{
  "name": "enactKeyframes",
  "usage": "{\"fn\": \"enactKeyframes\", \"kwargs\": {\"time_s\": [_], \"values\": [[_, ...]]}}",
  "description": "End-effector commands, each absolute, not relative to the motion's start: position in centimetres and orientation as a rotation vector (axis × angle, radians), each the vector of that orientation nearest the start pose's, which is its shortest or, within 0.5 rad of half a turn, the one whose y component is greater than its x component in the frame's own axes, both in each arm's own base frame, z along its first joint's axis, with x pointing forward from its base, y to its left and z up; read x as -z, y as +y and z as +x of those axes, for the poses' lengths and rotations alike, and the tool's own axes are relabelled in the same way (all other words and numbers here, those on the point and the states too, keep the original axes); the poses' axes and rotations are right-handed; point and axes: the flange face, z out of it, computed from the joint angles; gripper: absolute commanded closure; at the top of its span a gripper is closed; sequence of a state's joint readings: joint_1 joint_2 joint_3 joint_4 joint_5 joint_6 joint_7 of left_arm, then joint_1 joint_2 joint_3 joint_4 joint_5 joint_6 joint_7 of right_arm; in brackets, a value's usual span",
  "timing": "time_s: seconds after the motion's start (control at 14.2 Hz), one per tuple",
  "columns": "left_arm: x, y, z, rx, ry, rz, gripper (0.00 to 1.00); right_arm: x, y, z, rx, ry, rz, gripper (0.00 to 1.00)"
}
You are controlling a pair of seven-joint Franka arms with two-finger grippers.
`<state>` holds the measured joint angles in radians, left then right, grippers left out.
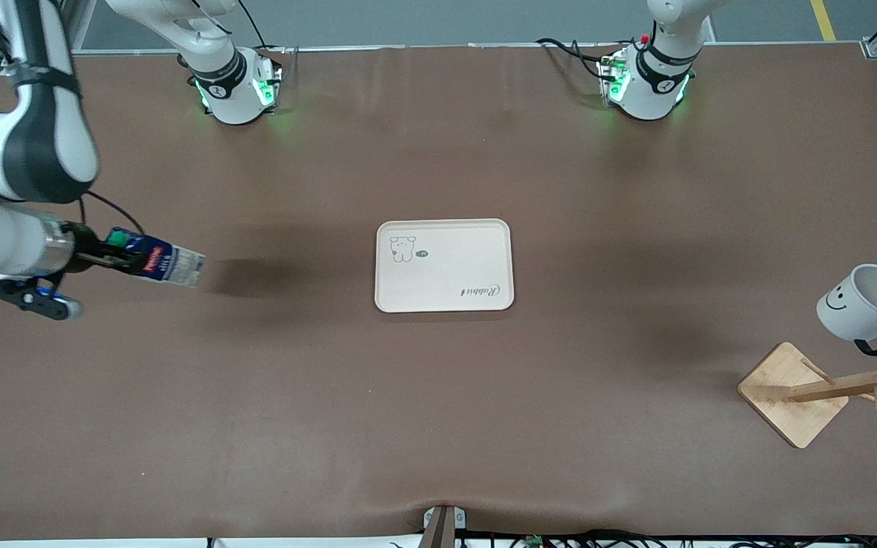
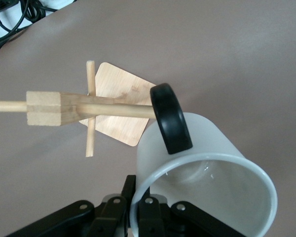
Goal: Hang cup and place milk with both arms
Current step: 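Hang the mug handle on a stand peg while the right gripper carries milk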
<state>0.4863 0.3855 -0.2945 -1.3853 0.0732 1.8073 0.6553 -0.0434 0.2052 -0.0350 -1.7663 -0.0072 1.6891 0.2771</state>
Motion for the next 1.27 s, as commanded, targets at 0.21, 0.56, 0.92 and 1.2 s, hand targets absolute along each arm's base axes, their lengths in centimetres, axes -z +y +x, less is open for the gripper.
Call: {"fn": "enactKeyframes", "kwargs": {"time_s": [0.21,0.56,0.92,1.2], "values": [[-50.7,18.6,66.4,0.166,0.703,-3.049,1.00,-33.9,-7.8,51.6,-0.334,0.419,-3.136,1.00],[-50.6,18.9,67.0,0.222,0.694,-3.034,0.96,-31.6,-9.4,50.5,-0.272,0.367,-3.138,0.73],[-49.9,20.4,66.6,0.223,0.659,-3.063,0.96,-33.9,-9.2,51.3,-0.330,0.347,-3.135,0.00],[-49.9,20.3,66.6,0.233,0.654,-3.076,0.00,-41.6,-8.4,54.2,-0.453,0.271,-3.113,0.00]]}}
